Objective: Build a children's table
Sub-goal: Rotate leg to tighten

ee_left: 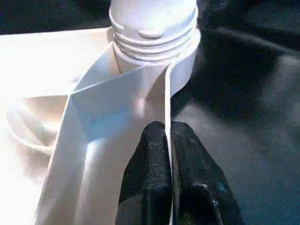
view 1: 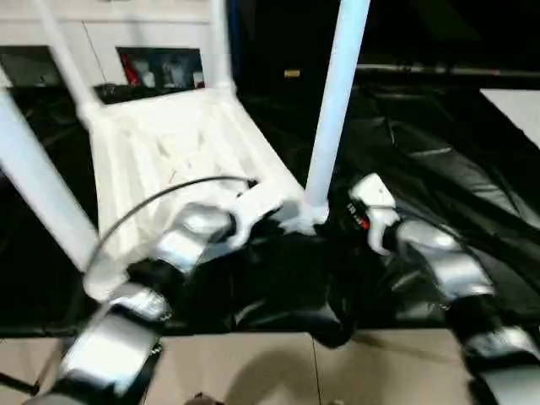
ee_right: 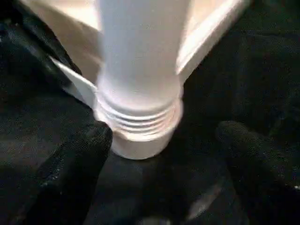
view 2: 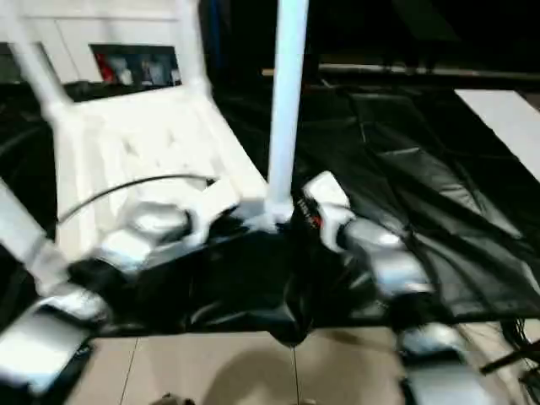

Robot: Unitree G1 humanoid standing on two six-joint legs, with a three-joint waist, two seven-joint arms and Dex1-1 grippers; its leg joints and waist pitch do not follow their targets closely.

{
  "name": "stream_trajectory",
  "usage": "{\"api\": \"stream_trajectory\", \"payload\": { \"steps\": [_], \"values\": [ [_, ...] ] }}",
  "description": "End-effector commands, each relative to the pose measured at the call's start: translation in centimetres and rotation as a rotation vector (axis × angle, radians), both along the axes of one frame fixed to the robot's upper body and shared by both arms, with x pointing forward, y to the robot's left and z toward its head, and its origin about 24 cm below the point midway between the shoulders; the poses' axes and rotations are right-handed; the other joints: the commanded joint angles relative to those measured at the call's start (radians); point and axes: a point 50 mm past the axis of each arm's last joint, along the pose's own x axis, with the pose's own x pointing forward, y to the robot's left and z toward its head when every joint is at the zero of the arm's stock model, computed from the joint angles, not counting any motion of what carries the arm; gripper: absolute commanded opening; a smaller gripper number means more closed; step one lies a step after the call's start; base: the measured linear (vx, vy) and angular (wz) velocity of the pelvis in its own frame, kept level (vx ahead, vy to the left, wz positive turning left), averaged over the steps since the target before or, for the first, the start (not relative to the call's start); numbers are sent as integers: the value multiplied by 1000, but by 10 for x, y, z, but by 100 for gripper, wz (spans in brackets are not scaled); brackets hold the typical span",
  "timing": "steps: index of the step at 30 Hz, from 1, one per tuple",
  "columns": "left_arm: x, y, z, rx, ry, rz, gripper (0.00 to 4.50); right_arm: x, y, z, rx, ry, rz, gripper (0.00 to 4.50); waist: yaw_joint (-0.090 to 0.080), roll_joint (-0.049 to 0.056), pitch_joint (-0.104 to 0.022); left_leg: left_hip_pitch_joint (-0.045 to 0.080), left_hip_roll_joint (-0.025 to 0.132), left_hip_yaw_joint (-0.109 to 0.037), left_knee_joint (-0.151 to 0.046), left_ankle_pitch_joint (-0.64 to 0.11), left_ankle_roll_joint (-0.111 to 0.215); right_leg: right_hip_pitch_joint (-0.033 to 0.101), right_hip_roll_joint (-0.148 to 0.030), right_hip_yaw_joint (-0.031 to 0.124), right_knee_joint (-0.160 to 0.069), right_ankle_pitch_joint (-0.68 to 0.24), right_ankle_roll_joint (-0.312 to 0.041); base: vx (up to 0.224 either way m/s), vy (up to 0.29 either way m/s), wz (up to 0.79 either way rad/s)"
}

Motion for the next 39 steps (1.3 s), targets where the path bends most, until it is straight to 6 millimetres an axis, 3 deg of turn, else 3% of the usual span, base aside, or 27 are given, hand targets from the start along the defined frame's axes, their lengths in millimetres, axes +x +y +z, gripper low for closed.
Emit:
{"api": "stream_trajectory", "payload": {
  "steps": [1, 4, 12, 22, 25, 39],
  "values": [
    [-10, -12, -2, 17, 36, -124, 0, -2, 3, 5, -2, -2, 52, 399, 1, -8, -65, 20, 17, 7, -66, -277, 45, 43, -34, 24, -77, -248, -231, 0, 0, 0],
    [-10, -10, 0, 25, 32, -133, 0, -6, 5, 7, -18, 19, 107, 399, 6, -9, -65, 19, 16, 5, -69, -274, 31, 44, -32, 25, -73, -229, -227, 0, 0, 0],
    [-13, -9, 0, 27, 39, -146, 0, -11, 16, 8, -11, 35, 180, 399, 10, -11, -71, 16, 14, 8, -61, -201, 51, 50, -35, 25, -60, -112, -253, 0, 0, 0],
    [-14, -7, -2, 33, 44, -141, 0, -5, 25, 10, 45, 48, 181, 399, 11, -13, -70, 18, 14, 8, -62, -217, 42, 50, -35, 25, -62, -148, -244, 0, 0, 0],
    [-13, -6, -2, 35, 44, -131, 0, -6, 29, 8, 53, 61, 194, 372, 11, -17, -71, 17, 14, 8, -60, -202, 46, 50, -35, 25, -60, -135, -245, 0, 0, 0],
    [-14, -4, -3, 42, 56, -132, 0, -3, 31, 6, 72, 66, 188, 278, 9, -14, -71, 17, 13, 8, -60, -207, 41, 49, -35, 25, -61, -154, -240, 0, 0, 0]
  ]
}}
